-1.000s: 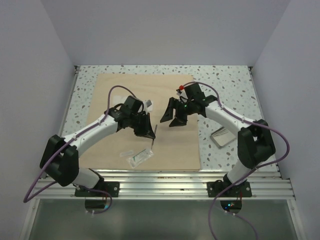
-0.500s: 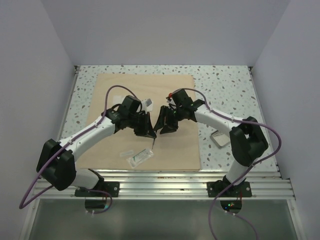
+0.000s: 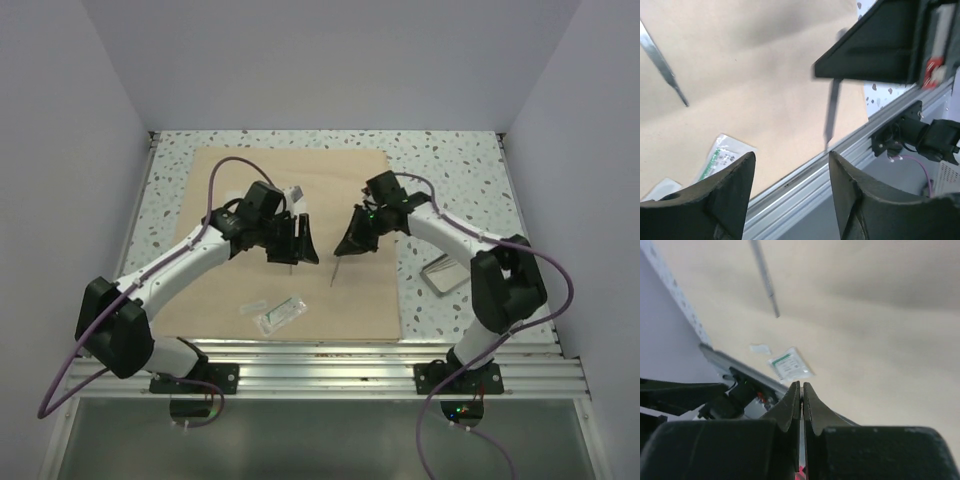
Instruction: Prepare the surgical pack
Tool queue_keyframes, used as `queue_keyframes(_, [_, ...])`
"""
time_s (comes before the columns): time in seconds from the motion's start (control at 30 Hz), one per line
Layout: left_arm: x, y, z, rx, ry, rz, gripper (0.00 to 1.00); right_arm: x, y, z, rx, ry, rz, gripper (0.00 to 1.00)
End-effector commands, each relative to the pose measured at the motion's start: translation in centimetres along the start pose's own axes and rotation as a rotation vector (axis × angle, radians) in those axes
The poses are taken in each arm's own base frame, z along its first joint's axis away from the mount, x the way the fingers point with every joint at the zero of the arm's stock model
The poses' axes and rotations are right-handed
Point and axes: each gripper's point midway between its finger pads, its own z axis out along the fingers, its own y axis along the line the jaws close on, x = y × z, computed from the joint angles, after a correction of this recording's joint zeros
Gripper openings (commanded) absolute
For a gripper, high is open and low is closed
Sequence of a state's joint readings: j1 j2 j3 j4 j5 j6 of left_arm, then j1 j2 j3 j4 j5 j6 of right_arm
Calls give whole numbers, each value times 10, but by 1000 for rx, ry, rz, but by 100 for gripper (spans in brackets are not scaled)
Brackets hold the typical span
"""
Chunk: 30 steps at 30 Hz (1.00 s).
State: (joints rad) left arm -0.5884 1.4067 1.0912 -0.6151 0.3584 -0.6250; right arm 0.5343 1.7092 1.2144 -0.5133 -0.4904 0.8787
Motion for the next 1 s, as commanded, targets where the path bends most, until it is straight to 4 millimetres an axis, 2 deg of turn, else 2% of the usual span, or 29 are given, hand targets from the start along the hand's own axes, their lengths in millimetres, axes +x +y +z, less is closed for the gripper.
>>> queue_keyframes(0.0, [-20, 17, -5, -102, -56, 33, 65, -29, -62, -62, 179, -129, 56, 0])
queue_keyframes(0.03, [-21, 20, -5, -113, -55, 30, 65, -51, -94, -86, 258, -206, 121, 0])
queue_keyframes(0.07, [-24, 26, -4, -134, -61, 32, 65, -58, -130, -116, 352, -255, 186, 0])
queue_keyframes(0.1, [-25, 30, -4, -146, -65, 29, 65, -48, -134, -120, 368, -231, 179, 0])
queue_keyframes(0.13, [-27, 34, -5, -158, -68, 26, 64, -58, -161, -144, 394, -284, 269, 0])
queue_keyframes(0.23, [-33, 46, -7, -190, -83, 7, 62, -58, -218, -184, 465, -359, 422, 0])
queue_keyframes(0.4, [-36, 61, -7, -210, -86, -10, 63, -48, -275, -204, 518, -356, 589, 0])
queue_keyframes(0.5, [-36, 69, -5, -211, -71, -24, 62, -55, -292, -204, 530, -354, 616, 0])
queue_keyframes(0.6, [-39, 74, -5, -206, -76, -25, 62, -63, -298, -199, 532, -346, 636, 0])
queue_keyframes(0.7, [-38, 77, -3, -205, -66, -27, 61, -73, -299, -191, 498, -367, 651, 0])
queue_keyframes(0.97, [-39, 75, 4, -180, -48, -22, 61, -81, -295, -168, 463, -347, 696, 0])
